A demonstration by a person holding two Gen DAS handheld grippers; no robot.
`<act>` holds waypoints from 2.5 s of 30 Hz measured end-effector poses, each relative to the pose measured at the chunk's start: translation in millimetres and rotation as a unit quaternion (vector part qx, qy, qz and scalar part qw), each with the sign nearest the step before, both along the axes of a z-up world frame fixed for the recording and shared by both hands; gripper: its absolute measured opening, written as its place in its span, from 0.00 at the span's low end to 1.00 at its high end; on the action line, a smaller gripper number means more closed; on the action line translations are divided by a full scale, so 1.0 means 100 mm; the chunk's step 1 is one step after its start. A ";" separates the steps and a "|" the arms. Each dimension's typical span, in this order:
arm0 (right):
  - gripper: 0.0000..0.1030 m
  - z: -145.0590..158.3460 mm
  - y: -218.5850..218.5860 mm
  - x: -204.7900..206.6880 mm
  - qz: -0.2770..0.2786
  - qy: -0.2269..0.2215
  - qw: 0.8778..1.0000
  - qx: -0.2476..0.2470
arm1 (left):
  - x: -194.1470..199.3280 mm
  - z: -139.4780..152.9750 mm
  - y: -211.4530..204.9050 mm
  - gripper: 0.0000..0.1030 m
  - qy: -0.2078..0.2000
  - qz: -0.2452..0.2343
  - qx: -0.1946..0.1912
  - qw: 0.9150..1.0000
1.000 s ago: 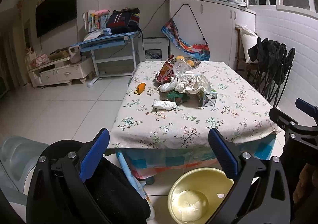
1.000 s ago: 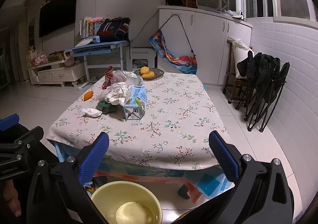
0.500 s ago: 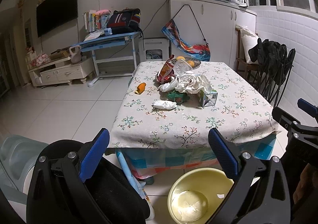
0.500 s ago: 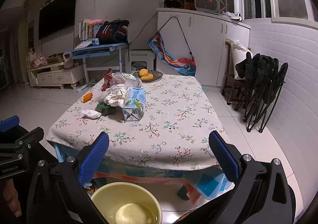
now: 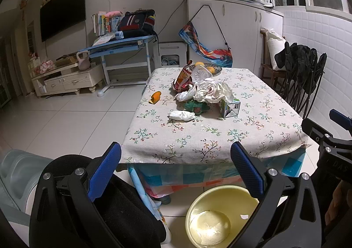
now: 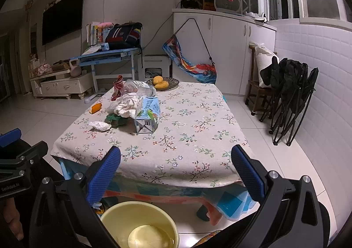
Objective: Collect trash
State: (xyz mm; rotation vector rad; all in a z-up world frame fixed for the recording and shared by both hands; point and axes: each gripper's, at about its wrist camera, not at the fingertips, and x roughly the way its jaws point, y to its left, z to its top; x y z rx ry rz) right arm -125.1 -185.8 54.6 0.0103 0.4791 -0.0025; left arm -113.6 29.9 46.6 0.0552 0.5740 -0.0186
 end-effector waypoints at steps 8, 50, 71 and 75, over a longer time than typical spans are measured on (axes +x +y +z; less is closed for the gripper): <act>0.94 -0.01 0.01 0.01 0.001 0.006 1.000 0.001 | 0.00 0.00 0.00 0.93 0.000 0.000 0.000 1.000; 0.93 0.08 0.22 1.02 0.104 0.093 0.990 0.003 | 0.79 0.09 0.36 0.93 0.042 0.029 -0.023 0.998; 0.92 -0.10 0.41 1.85 0.169 0.115 0.978 0.029 | 3.01 -0.45 0.46 0.49 0.174 0.020 0.019 0.984; 0.80 -0.15 0.48 2.03 0.182 0.126 0.975 0.027 | 3.13 -0.57 0.44 0.45 0.190 0.011 0.020 0.982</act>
